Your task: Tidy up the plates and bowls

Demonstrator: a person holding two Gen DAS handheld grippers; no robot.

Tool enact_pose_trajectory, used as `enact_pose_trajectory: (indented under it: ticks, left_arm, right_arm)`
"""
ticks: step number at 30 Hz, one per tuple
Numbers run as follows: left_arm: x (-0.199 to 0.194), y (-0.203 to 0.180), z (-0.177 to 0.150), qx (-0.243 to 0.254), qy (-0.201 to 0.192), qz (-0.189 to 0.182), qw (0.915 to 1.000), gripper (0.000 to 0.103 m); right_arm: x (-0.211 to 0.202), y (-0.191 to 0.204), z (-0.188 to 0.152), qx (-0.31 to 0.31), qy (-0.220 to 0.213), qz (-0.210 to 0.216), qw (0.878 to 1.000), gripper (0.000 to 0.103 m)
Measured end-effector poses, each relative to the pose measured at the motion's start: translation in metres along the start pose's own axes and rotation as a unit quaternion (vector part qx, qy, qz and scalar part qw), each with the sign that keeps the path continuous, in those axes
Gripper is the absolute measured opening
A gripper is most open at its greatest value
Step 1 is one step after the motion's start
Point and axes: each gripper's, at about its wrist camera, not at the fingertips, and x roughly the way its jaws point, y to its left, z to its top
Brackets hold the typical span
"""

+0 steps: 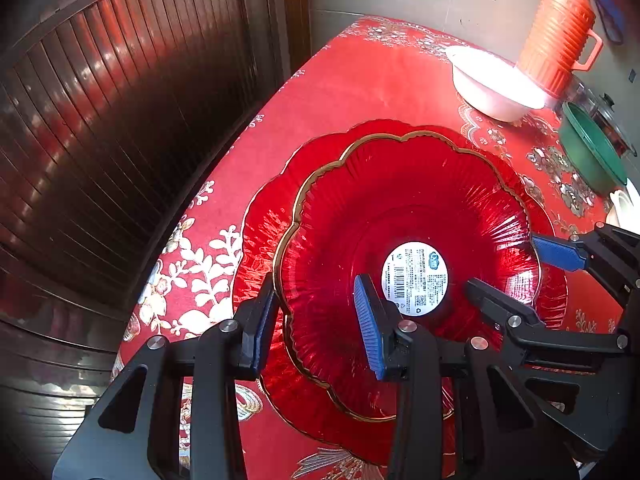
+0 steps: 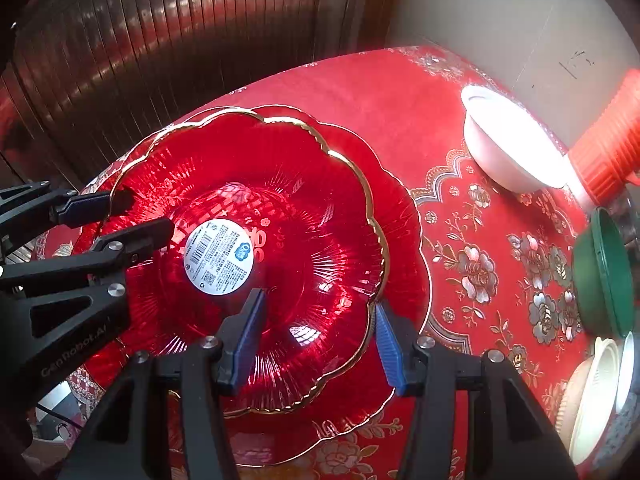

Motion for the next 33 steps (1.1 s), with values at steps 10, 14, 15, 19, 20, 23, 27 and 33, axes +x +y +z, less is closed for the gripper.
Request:
enact_pose_trajectory:
  ticks: [10, 14, 15, 19, 20, 23, 27, 33]
  left_arm:
    - [-0.010, -0.004, 0.000, 0.002, -0.019, 0.006, 0.9998, 0.037]
    - [-0.010, -0.005, 0.001, 0.004, -0.019, 0.006, 0.9998, 0.037]
    - [-0.010, -0.005, 0.001, 0.002, -0.019, 0.004, 0.9998, 0.037]
    - [-0.010, -0.007, 0.003, 0.000, -0.021, 0.001, 0.9998, 0.037]
    - [-0.011, -0.008, 0.003, 0.000, -0.022, 0.000, 0.9998, 0.037]
    - [-0.012, -0.012, 0.004, -0.001, -0.026, -0.005, 0.9996, 0.037]
    - [-0.016, -0.019, 0.008, -0.001, -0.035, -0.012, 0.9993, 0.037]
    - [-0.025, -0.036, 0.015, 0.001, -0.054, -0.021, 0.9983, 0.040]
  right_arm:
    - [-0.003, 0.017, -0.005, -0.033, -0.003, -0.039, 0.999, 0.070]
    - [-0.002, 0.018, -0.004, -0.036, -0.002, -0.040, 0.999, 0.071]
    - [-0.004, 0.016, -0.004, -0.034, -0.006, -0.042, 0.999, 0.071]
    - [-0.018, 0.007, -0.004, -0.018, -0.021, -0.033, 0.999, 0.071]
    - [-0.020, 0.004, -0.004, -0.013, -0.026, -0.030, 0.999, 0.071]
    - [-0.028, -0.005, -0.003, 0.004, -0.037, -0.014, 0.999, 0.071]
    - [-0.036, -0.012, -0.007, 0.023, -0.049, 0.002, 0.998, 0.073]
    - [-0.052, -0.027, -0.014, 0.049, -0.073, 0.004, 0.996, 0.079]
